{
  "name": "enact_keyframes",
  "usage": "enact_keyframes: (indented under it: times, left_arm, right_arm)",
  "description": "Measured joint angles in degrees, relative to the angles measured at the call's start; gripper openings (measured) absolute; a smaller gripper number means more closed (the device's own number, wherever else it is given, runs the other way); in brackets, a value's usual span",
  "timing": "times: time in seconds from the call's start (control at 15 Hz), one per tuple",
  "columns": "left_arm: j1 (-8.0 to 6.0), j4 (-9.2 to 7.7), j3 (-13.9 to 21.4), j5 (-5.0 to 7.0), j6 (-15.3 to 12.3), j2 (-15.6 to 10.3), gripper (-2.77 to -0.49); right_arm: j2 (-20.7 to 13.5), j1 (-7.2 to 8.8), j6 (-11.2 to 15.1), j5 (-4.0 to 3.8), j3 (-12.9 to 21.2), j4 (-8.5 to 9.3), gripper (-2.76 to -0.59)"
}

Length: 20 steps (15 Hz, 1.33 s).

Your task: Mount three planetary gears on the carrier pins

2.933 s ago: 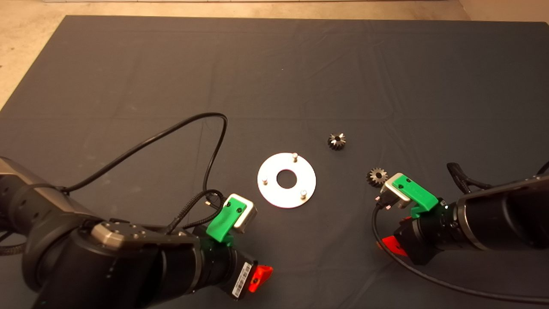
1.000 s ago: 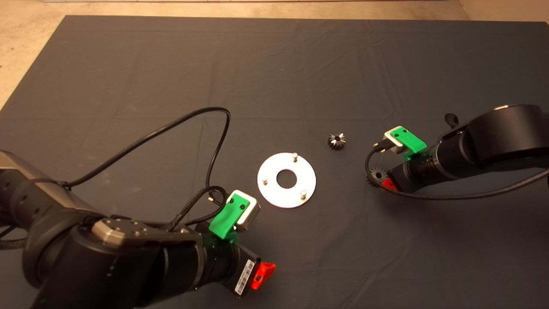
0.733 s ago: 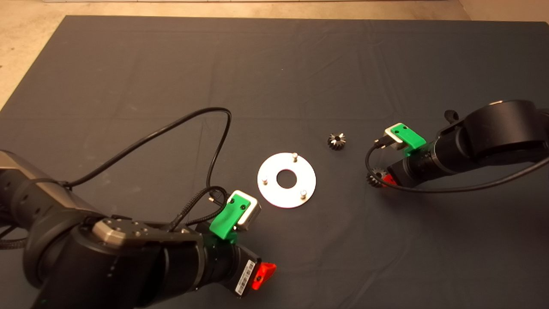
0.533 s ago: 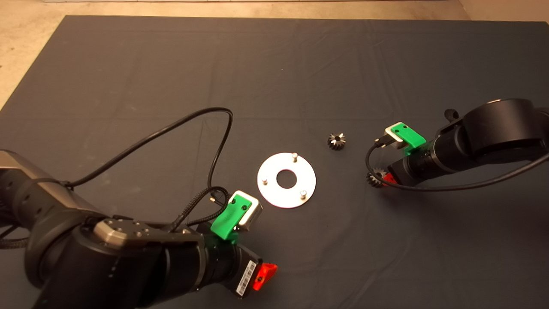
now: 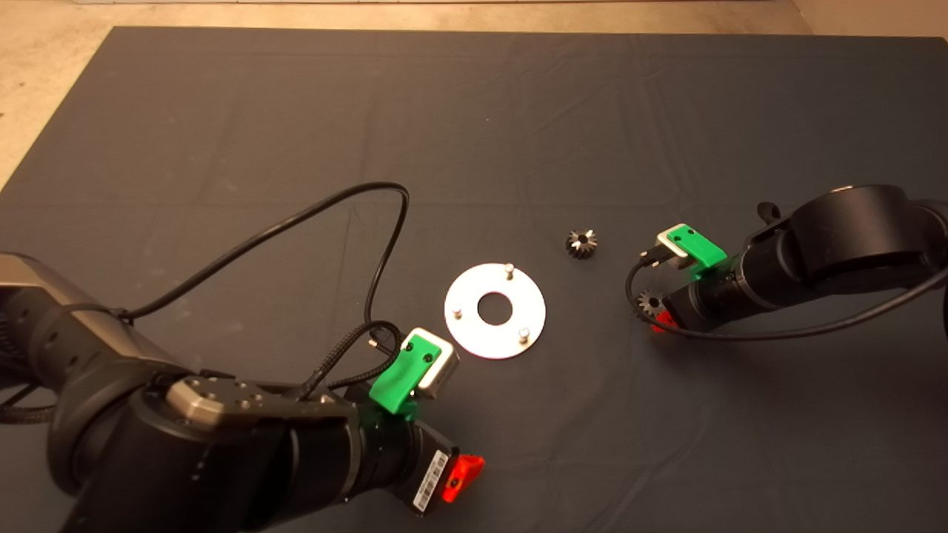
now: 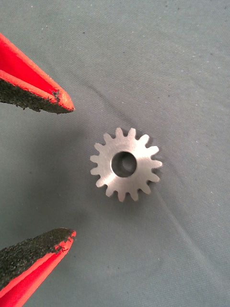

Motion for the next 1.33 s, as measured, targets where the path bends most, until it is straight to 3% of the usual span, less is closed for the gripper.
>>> enact_keyframes:
  times: [0.47,0.67,1.33]
  left_arm:
    - [0.00,0.00,0.00,0.02,0.00,0.14,-0.75]
    - [0.00,0.00,0.00,0.02,0.00,0.12,-0.75]
    - [0.00,0.00,0.00,0.00,-0.01,0.12,-0.75]
  right_arm:
    - [1.26,-0.02,-0.02,0.50,-2.04,-0.02,-1.60]
    - [2.71,-0.02,-0.04,1.77,-2.38,0.00,-1.60]
    - [3.28,-0.02,-0.56,1.44,-3.21,-0.02,-1.60]
